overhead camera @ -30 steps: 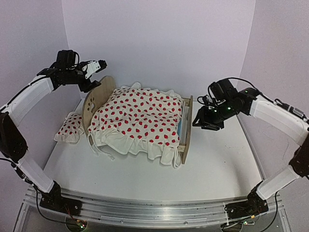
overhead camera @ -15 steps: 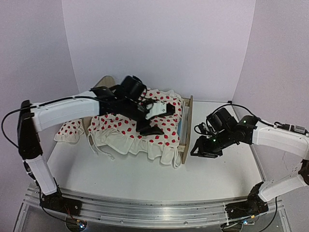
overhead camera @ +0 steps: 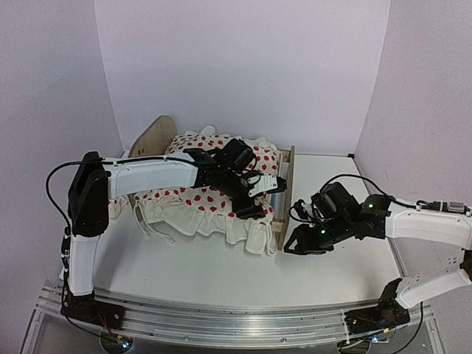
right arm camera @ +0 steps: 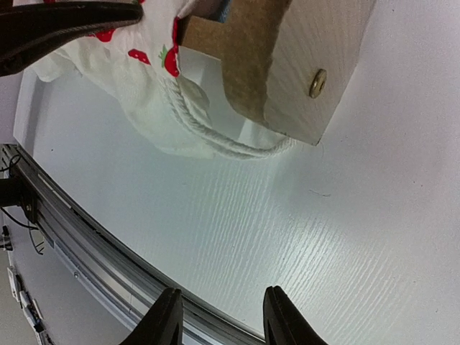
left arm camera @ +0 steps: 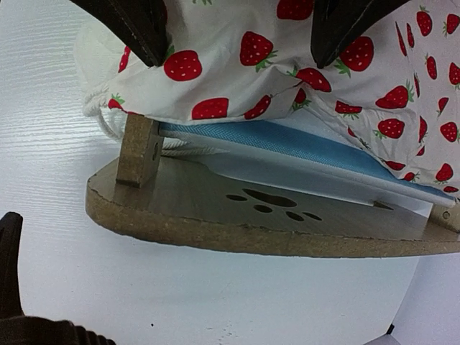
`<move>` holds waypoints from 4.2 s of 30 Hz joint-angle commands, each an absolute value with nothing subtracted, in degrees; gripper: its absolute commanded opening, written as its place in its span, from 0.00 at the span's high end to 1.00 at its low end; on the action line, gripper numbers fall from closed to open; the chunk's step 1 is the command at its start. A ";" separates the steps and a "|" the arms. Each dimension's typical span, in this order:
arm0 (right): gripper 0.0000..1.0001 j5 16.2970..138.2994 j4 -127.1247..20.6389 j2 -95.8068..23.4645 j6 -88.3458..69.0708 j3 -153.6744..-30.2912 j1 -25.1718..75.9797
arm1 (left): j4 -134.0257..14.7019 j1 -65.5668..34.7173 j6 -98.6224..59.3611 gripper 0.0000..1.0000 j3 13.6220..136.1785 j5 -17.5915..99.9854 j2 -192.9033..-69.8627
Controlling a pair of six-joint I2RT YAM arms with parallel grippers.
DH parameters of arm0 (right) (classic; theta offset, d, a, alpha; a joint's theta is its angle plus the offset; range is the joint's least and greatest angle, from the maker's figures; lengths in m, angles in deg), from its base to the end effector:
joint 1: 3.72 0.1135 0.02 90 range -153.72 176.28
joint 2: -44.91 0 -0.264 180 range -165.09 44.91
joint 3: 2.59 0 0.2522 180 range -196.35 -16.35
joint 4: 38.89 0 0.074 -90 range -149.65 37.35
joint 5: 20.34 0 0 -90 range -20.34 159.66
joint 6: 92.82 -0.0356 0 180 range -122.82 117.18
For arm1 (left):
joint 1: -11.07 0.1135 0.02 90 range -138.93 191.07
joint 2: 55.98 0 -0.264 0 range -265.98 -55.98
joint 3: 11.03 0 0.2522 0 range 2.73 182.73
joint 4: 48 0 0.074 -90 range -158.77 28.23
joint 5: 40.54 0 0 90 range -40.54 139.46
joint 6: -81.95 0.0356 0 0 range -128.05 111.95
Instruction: Set up the pet bed
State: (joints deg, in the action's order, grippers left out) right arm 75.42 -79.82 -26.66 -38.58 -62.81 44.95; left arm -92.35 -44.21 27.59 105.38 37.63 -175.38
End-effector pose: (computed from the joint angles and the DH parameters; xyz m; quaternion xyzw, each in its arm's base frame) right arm 0.1629 0.1907 0.2278 -0.1224 0.9373 0.2521 0.2072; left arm 0.2647 -0.3948 0.2503 0.6867 0.6232 -0.1563 0.3401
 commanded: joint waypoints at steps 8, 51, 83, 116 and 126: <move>0.65 73.71 -74.21 -27.68 -36.82 -64.01 47.51 | -95.31 -41.93 25.31 0.65 107.10 39.68 -172.48; 0.73 53.93 -59.99 -47.42 -25.53 -79.90 50.35 | -96.34 -34.31 33.35 1.00 107.07 27.58 -158.89; 0.98 83.66 -71.96 -32.84 -20.26 -76.48 45.97 | -93.97 -33.81 38.46 1.00 102.56 29.70 -158.20; 0.77 60.11 -63.02 -44.99 -19.90 -85.98 45.96 | -94.02 -33.83 38.72 1.00 102.34 26.94 -157.99; 0.69 63.43 -63.22 -40.49 -18.85 -82.62 45.95 | -93.85 -33.86 39.29 1.00 102.23 27.31 -158.02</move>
State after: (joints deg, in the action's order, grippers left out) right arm 63.58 -64.63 -44.82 -19.81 -83.79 46.07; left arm -95.70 -34.11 38.62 101.49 27.96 -160.62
